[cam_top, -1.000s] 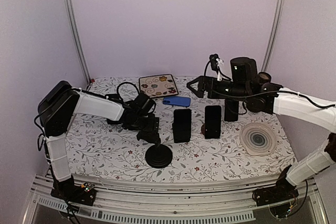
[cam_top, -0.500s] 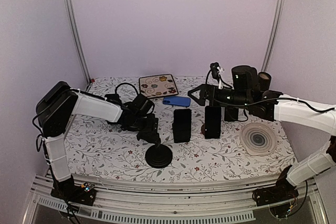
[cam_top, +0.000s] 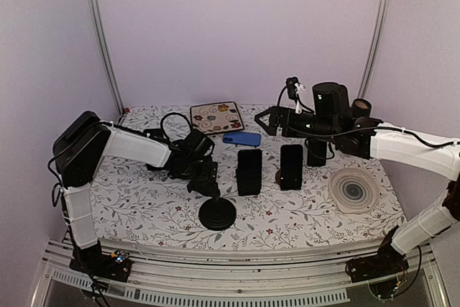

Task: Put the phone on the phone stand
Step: Pick up the phone from the center of the board.

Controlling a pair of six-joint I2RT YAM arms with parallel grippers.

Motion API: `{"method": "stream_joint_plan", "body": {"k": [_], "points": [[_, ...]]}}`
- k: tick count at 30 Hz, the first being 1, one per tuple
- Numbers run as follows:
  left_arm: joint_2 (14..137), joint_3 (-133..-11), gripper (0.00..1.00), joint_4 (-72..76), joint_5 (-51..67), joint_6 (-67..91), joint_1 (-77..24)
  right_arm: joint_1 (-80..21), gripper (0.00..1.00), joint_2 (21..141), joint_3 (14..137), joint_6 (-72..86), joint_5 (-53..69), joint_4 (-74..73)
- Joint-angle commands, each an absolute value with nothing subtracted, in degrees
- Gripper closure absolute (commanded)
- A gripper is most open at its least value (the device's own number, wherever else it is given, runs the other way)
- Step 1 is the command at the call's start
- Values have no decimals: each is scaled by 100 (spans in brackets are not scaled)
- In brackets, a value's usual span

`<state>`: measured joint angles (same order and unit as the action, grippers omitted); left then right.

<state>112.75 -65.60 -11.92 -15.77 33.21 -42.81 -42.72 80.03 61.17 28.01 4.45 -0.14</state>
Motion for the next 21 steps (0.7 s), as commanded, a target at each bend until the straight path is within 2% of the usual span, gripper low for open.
{"method": "stream_joint_plan", "body": {"k": [1,8,15,21], "points": [[11541,-6713,6,-1868,-1379,3090,-4152,-4263,1,8596,6765,2486,257,25],[11682,-6832,9,-1929,-1414,3303,-4051,-4263,0,8631,6818,1985,408,270],[12219,-7458,11,-1864,-1034,3497,-4324,-4220,0,8513,7161,1833,192,-410],[12166,-7162,8,-1656,-1107,3235,-4453,-4219,0,8050,6403,2411,-4,-30]]}}
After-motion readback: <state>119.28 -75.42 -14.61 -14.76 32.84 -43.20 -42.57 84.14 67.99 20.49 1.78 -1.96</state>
